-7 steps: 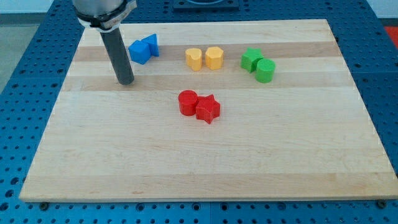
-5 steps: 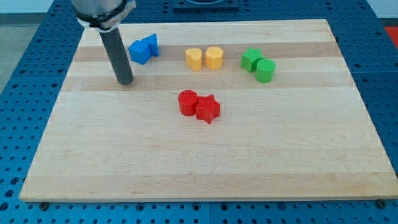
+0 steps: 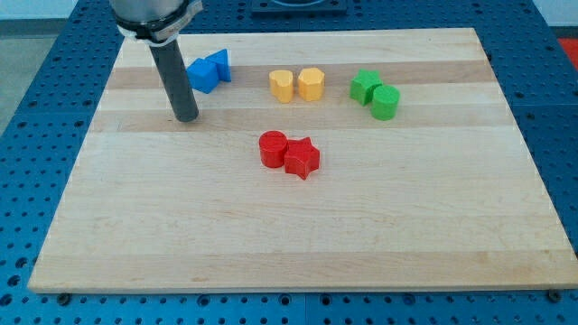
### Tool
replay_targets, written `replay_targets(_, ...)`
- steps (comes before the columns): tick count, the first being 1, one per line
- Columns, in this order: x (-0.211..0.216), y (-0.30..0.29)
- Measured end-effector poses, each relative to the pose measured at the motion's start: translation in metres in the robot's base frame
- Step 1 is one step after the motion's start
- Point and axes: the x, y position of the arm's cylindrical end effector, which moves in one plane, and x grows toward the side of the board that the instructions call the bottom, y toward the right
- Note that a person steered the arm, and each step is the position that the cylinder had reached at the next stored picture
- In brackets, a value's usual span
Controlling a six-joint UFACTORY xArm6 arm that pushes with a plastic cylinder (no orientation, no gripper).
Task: Push the yellow heart to the center
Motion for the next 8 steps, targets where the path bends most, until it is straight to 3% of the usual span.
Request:
replay_targets(6,-0.046,0.049)
replay_targets(8,-0.064,0.092)
